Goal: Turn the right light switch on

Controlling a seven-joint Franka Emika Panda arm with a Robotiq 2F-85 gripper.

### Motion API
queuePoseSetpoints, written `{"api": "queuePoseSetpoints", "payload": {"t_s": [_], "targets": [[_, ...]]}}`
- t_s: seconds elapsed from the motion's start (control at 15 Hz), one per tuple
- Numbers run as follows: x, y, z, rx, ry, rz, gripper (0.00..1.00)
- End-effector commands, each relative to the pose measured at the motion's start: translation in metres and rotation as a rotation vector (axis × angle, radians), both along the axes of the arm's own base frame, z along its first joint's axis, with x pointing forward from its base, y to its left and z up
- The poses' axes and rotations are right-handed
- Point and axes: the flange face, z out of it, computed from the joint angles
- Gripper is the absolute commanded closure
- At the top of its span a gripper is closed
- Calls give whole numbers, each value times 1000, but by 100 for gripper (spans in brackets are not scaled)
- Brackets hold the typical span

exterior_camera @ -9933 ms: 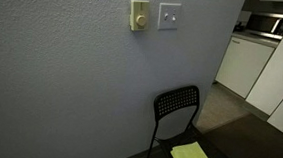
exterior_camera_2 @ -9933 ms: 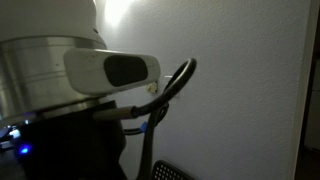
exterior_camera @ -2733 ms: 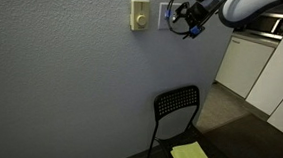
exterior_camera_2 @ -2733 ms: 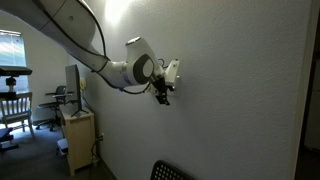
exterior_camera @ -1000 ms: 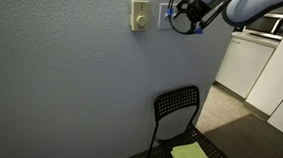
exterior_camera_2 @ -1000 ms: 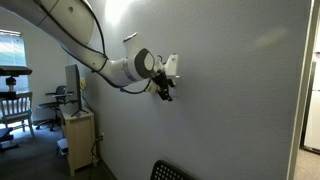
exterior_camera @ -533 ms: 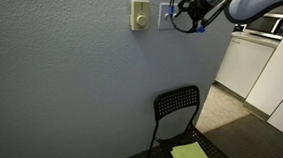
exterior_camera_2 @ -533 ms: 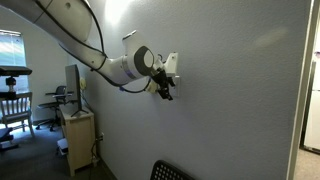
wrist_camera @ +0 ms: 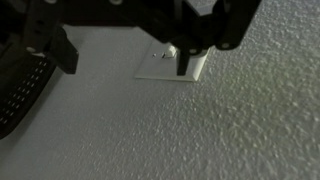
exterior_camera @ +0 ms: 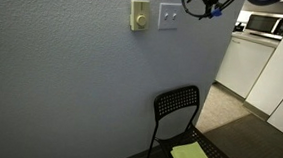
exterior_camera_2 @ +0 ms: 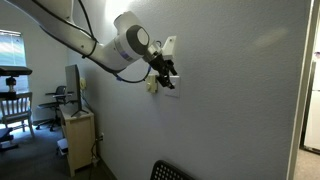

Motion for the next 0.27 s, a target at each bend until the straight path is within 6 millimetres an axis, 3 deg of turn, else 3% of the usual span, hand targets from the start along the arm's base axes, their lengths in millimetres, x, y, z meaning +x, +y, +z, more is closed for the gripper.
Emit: {"api": "queuePoseSetpoints", "payload": {"t_s": [0.0,0.07,0.2], "targets": [[-13,-7,0,-15,30,-34,0],[-4,-1,3,-2,10,-16,0],[-6,-1,3,-3,18,-21,0]]}}
